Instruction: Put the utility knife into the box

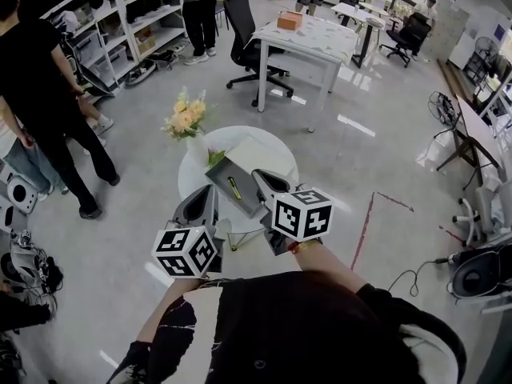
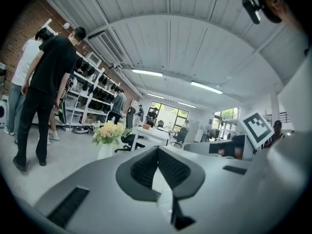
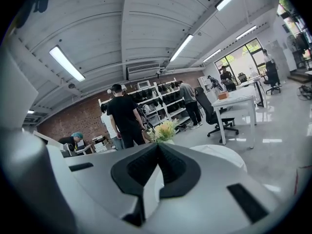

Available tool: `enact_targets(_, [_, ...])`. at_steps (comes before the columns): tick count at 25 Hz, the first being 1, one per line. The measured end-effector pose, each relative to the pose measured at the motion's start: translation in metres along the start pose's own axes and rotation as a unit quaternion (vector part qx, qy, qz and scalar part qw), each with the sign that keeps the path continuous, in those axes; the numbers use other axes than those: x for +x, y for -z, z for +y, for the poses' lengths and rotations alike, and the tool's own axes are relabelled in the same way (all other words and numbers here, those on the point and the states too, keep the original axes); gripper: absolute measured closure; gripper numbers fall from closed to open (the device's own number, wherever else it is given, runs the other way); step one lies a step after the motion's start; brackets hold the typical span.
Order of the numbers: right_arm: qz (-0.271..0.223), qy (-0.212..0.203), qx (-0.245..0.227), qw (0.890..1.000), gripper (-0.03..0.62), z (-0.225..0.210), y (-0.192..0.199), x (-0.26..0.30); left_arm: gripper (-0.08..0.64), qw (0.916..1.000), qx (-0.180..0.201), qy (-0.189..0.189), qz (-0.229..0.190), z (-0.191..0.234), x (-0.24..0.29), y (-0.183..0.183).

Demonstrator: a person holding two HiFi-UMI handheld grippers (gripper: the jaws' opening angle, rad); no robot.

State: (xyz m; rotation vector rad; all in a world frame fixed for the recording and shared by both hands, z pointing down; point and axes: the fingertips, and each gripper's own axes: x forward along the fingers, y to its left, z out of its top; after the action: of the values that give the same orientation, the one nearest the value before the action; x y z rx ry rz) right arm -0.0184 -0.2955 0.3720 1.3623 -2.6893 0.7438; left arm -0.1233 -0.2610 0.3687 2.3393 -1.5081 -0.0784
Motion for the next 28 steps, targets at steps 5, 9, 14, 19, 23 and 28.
enact_targets(5, [0.005, 0.002, -0.001, 1.000, 0.588, 0.002, 0.000, 0.003, 0.549, 1.0000, -0.004, 0.000, -0.001, 0.003, 0.000, -0.003])
enact_targets(9, [0.008, 0.003, 0.000, 1.000, 0.588, 0.002, 0.000, 0.004, 0.549, 1.0000, -0.006, 0.001, 0.002, 0.004, 0.002, -0.003])
enact_targets(14, [0.011, 0.005, 0.004, 1.000, 0.588, 0.000, 0.004, 0.006, 0.549, 1.0000, -0.007, 0.001, 0.004, 0.006, 0.003, 0.000])
enact_targets(19, [0.012, 0.005, 0.004, 1.000, 0.588, 0.002, 0.004, 0.009, 0.549, 0.9999, -0.010, -0.001, 0.005, 0.009, 0.003, -0.001])
enact_targets(23, [0.010, 0.006, 0.003, 1.000, 0.588, 0.002, 0.002, 0.011, 0.549, 1.0000, -0.008, 0.000, 0.003, 0.011, 0.004, -0.004])
enact_targets(28, [0.008, 0.008, 0.003, 1.000, 0.588, 0.003, 0.001, 0.014, 0.549, 1.0000, -0.007, 0.003, 0.002, 0.014, 0.006, -0.005])
